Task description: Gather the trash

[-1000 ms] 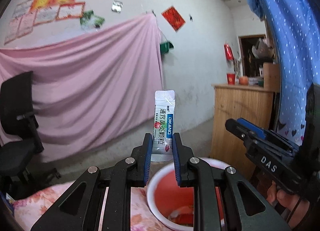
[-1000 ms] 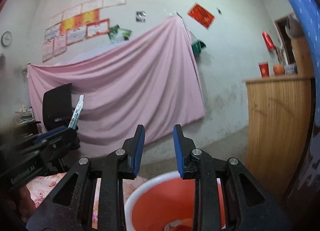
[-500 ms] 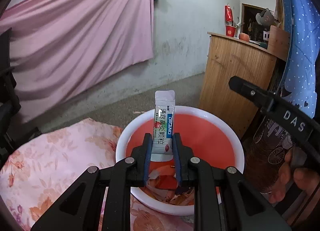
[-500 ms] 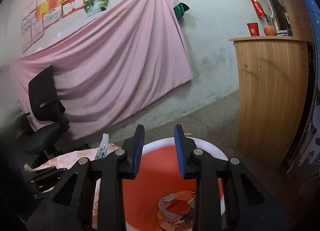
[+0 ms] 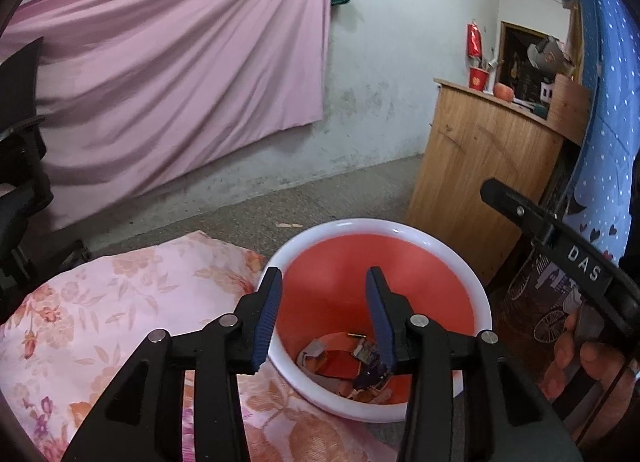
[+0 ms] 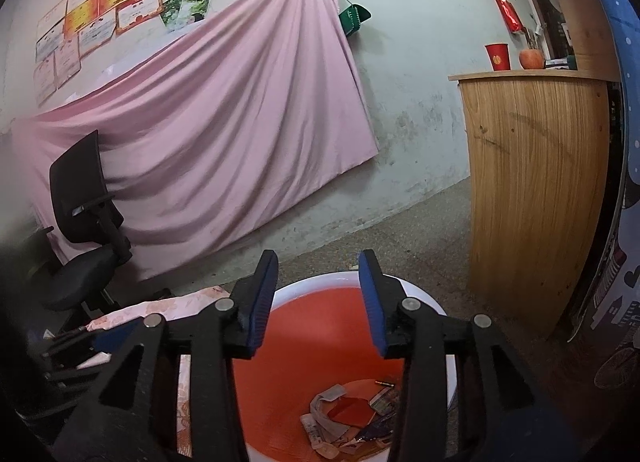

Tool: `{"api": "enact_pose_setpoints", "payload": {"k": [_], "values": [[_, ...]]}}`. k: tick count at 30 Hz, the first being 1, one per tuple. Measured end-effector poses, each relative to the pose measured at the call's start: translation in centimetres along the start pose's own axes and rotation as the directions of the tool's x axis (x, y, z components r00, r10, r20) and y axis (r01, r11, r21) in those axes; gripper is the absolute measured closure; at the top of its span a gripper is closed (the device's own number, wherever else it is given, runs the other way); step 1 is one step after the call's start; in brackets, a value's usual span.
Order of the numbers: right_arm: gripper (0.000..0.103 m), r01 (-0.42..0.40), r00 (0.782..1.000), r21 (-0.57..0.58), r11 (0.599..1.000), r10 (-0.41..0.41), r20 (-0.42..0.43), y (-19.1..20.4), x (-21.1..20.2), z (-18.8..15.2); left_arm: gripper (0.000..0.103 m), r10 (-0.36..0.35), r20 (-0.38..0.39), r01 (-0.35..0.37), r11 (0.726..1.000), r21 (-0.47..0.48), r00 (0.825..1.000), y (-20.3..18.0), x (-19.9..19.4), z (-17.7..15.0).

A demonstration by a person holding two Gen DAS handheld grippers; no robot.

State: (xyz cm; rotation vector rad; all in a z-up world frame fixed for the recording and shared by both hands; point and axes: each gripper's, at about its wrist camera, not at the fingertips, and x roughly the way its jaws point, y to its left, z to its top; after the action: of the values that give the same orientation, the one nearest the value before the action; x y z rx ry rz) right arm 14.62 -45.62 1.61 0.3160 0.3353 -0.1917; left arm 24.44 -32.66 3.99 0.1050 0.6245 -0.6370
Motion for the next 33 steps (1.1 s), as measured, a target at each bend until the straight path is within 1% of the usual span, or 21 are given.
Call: {"api": "enact_pose_setpoints", "payload": {"k": [2, 7, 9, 10, 11, 12, 13, 14, 15, 17, 19, 22, 27, 33], "values": [[0.036, -0.002, 1.000, -0.005, 1.000, 0.002, 0.002, 0.2, -0.1, 0.0, 0.059, 0.019, 0.016, -0.019, 1.000, -0.005, 1.000, 0.6, -0.9, 0.3], [0.031, -0.009, 1.000, -0.023, 1.000, 0.009, 0.007, 0.9, -0.4, 0.1, 0.054, 0.059, 0.039, -0.058, 0.998, -0.033, 0.997, 2.1, -2.8, 0.6], [0.025, -0.013, 1.000, -0.037, 0.999, 0.014, 0.009, 1.3, -0.5, 0.1, 0.049, 0.070, 0.045, -0.068, 0.997, -0.045, 0.997, 2.6, -3.4, 0.7], [0.023, -0.012, 1.000, -0.045, 0.999, 0.013, 0.012, 1.5, -0.6, 0.1, 0.043, 0.078, 0.047, -0.075, 0.996, -0.055, 0.996, 2.9, -3.9, 0.7], [0.018, -0.012, 1.000, -0.049, 0.999, 0.013, 0.013, 1.6, -0.6, 0.2, 0.038, 0.083, 0.051, -0.080, 0.995, -0.062, 0.995, 3.2, -4.4, 0.7], [0.011, -0.016, 1.000, -0.053, 0.998, 0.017, 0.015, 1.7, -0.7, 0.3, 0.035, 0.088, 0.055, -0.084, 0.994, -0.065, 0.995, 3.4, -4.7, 0.7], [0.008, -0.019, 1.000, -0.057, 0.998, 0.020, 0.020, 1.8, -0.9, 0.3, 0.027, 0.096, 0.059, -0.092, 0.993, -0.068, 0.994, 3.6, -5.1, 0.6], [0.002, -0.017, 0.999, -0.060, 0.998, 0.018, 0.026, 1.9, -1.0, 0.3, 0.020, 0.109, 0.064, -0.105, 0.992, -0.070, 0.992, 3.9, -5.7, 0.6], [0.000, -0.015, 0.999, -0.061, 0.998, 0.017, 0.030, 1.9, -1.2, 0.3, 0.017, 0.120, 0.068, -0.115, 0.991, -0.072, 0.990, 4.0, -6.0, 0.5], [0.000, -0.014, 0.999, -0.063, 0.998, 0.016, 0.034, 2.1, -1.4, 0.2, 0.008, 0.145, 0.084, -0.138, 0.987, -0.086, 0.986, 4.5, -7.0, 0.3], [0.000, -0.013, 0.999, -0.065, 0.998, 0.015, 0.034, 2.2, -1.6, 0.1, 0.006, 0.157, 0.094, -0.147, 0.984, -0.103, 0.983, 4.9, -7.7, 0.1], [0.000, -0.021, 0.999, -0.067, 0.998, 0.024, 0.037, 2.5, -1.9, -0.2, 0.004, 0.165, 0.101, -0.152, 0.981, -0.121, 0.981, 5.4, -8.3, -0.1], [0.000, -0.025, 0.999, -0.088, 0.996, 0.028, 0.034, 3.0, -2.5, -0.7, 0.004, 0.180, 0.112, -0.164, 0.976, -0.141, 0.977, 6.3, -9.7, -1.0], [0.000, -0.033, 0.997, -0.108, 0.994, 0.041, 0.067, 3.9, -4.0, -1.2, 0.004, 0.213, 0.136, -0.194, 0.970, -0.143, 0.967, 6.7, -11.3, -2.3]]}}
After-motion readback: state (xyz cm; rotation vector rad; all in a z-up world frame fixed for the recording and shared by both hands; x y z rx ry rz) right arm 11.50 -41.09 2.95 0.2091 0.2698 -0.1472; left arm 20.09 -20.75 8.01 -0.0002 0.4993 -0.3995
